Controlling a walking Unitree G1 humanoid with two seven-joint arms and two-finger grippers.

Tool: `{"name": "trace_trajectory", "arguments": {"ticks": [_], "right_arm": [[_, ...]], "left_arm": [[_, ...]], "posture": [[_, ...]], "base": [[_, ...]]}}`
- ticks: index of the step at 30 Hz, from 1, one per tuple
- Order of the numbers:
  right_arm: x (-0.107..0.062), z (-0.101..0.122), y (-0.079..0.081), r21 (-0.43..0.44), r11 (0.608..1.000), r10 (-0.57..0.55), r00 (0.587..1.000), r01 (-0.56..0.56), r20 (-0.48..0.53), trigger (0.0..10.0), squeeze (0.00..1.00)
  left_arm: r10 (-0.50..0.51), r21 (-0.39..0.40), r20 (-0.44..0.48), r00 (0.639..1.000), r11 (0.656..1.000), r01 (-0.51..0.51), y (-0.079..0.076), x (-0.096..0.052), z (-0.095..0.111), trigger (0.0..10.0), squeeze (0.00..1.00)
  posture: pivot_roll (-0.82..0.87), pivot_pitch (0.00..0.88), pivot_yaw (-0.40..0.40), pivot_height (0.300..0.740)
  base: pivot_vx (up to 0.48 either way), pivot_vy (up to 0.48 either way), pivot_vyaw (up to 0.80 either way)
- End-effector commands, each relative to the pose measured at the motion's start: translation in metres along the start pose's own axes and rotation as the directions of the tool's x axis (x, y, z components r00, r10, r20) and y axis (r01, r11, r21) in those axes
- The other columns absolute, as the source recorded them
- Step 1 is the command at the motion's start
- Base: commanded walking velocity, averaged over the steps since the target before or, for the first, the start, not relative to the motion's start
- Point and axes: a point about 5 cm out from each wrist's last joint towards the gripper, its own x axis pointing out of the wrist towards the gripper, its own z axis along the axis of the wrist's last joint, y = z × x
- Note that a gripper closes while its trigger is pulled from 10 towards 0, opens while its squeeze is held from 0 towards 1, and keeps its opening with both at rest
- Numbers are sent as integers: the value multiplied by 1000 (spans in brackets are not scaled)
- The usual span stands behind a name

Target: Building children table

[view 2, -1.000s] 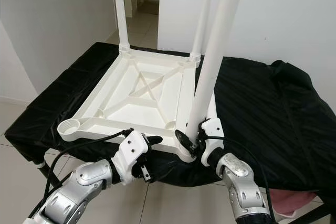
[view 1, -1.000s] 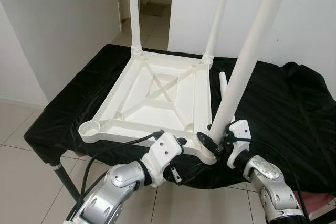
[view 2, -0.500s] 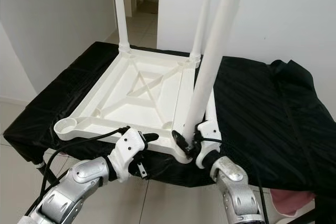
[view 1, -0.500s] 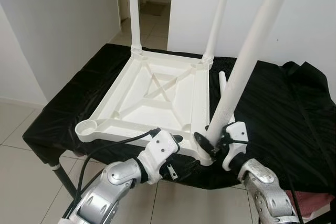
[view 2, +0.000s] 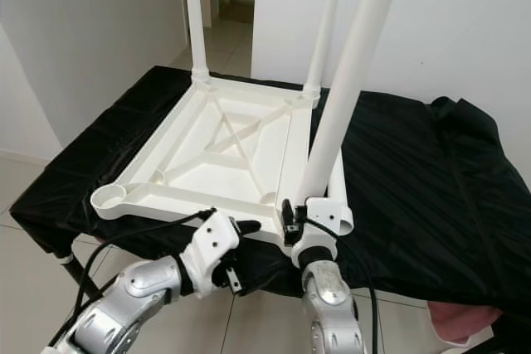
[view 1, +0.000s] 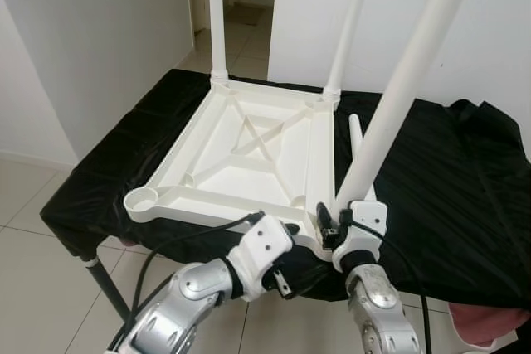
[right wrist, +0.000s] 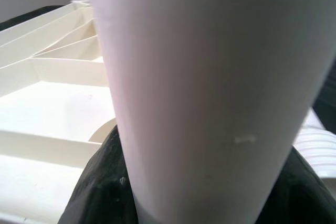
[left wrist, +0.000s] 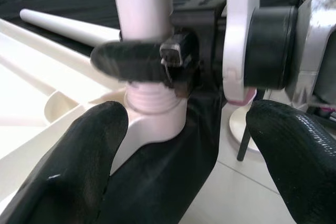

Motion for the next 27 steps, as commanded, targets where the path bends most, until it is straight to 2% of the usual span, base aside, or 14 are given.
{"name": "trace_trajectory", "arguments": {"ticks": [1, 6, 9, 10, 13, 18, 19, 23, 24, 25, 26, 27], "right_arm": [[-7, -16, 1, 69, 996, -54, 995, 60, -85, 10000, 0], [-7, -10, -2, 56, 997, -43, 997, 47, -56, 10000, 0], [-7, -6, 2, 71, 997, -26, 999, 27, -28, 10000, 0], [-7, -4, 3, 80, 997, -22, 1000, 23, -14, 10000, 1000], [-8, 0, 3, 117, 993, -14, 1000, 13, 10, 10000, 1000], [-8, 5, -1, 115, 993, 23, 999, -28, 44, 10000, 1000], [-7, 9, -4, 97, 991, 85, 994, -91, 64, 10000, 1000], [-6, 9, -11, 68, 983, 169, 983, -173, 66, 10000, 1000], [-4, 8, -16, 47, 964, 260, 964, -263, 51, 10000, 808], [-4, 9, -17, 36, 953, 300, 952, -302, 52, 10000, 263], [-4, 9, -17, 36, 953, 300, 952, -302, 52, 10000, 263], [-2, 9, -18, 32, 941, 336, 941, -337, 48, 10000, 0]], "left_arm": [[-8, -8, -17, 1000, 1000, 8, -2, 0, -3, 10000, 0], [-8, -9, -15, 1000, 1000, 8, -1, 0, -3, 10000, 0], [-5, -5, -16, 1000, 1000, 5, 1, 0, -4, 10000, 0], [-1, -3, -17, 1000, 1000, 1, 2, -1, -4, 10000, 0], [3, -4, -18, 1000, 1000, -4, 2, -1, -4, 10000, 0], [4, 7, -26, 1000, 1000, -4, 3, -4, -5, 10000, 0], [5, 12, -33, 999, 1000, -4, 5, -6, -5, 10000, 0], [7, 18, -39, 999, 1000, -7, 8, -7, -6, 10000, 0], [7, 27, -44, 999, 1000, -5, 10, -7, -6, 10000, 0], [5, 28, -44, 999, 1000, -3, 10, -7, -6, 10000, 0], [5, 28, -44, 999, 1000, -3, 10, -7, -6, 10000, 0], [2, 30, -45, 999, 1000, 0, 10, -7, -6, 10000, 0]], "posture": [[-25, 123, -19, 740], [-28, 121, -24, 740], [-27, 118, -28, 740], [-27, 118, -29, 740], [-24, 119, -30, 740], [-18, 117, -32, 740], [-19, 117, -28, 740], [-20, 116, -26, 740], [-23, 115, -22, 740], [-23, 115, -22, 740], [-23, 115, -22, 740], [-27, 113, -18, 740]], "base": [[0, 0, 0], [0, 0, 0], [0, 0, 0], [0, 0, 0], [0, 0, 0], [0, 0, 0], [0, 0, 0], [0, 0, 0], [0, 0, 0], [0, 0, 0], [0, 0, 0], [0, 0, 0]]}}
